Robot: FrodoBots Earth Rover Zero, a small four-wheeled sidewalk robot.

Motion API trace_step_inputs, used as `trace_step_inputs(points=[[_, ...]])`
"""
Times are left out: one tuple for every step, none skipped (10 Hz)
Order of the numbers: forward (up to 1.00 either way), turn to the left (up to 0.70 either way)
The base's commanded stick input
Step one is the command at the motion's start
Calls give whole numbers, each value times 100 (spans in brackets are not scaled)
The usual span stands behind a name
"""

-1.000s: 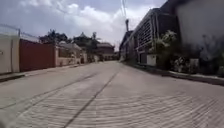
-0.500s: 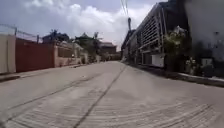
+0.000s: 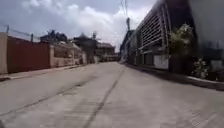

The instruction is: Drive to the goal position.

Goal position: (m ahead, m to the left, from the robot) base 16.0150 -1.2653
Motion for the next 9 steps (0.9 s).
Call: trace_step_inputs(points=[[100,0],[100,0],[100,0],[100,0],[100,0],[100,0],[100,0],[100,-31],[100,-40]])
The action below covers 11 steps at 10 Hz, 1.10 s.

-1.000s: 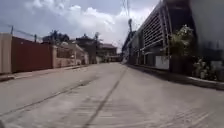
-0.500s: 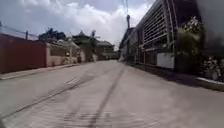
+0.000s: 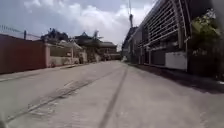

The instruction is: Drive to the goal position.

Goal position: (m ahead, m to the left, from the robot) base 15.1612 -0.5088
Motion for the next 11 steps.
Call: trace_step_inputs(points=[[100,-40],[100,-40],[100,-28],[100,-4],[100,0],[100,0],[100,-1],[100,-1],[100,-1],[100,-3],[100,-2]])
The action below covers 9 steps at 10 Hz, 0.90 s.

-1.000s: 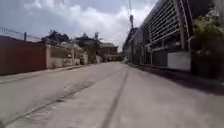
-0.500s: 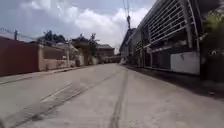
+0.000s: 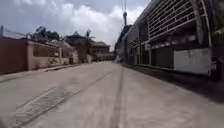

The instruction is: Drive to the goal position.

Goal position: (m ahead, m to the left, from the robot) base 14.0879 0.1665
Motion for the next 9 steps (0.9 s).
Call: trace_step_inputs(points=[[100,-2],[100,-2],[100,-2],[100,-12],[100,-26],[100,-35],[100,-40],[100,-40],[100,-40]])
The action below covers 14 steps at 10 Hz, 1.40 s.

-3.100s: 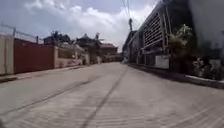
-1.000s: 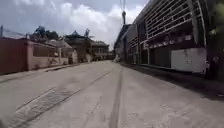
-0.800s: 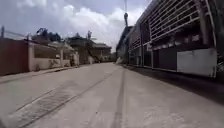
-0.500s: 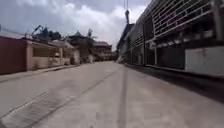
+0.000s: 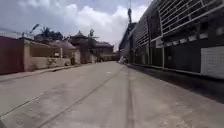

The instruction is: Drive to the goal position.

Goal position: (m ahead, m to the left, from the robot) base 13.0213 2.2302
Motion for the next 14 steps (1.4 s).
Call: trace_step_inputs(points=[[100,-40],[100,-28],[100,-8],[100,-2],[100,-2],[100,-2],[100,-2],[100,-2],[100,-3],[100,-3],[100,-3],[100,-3],[100,-3],[100,-3]])
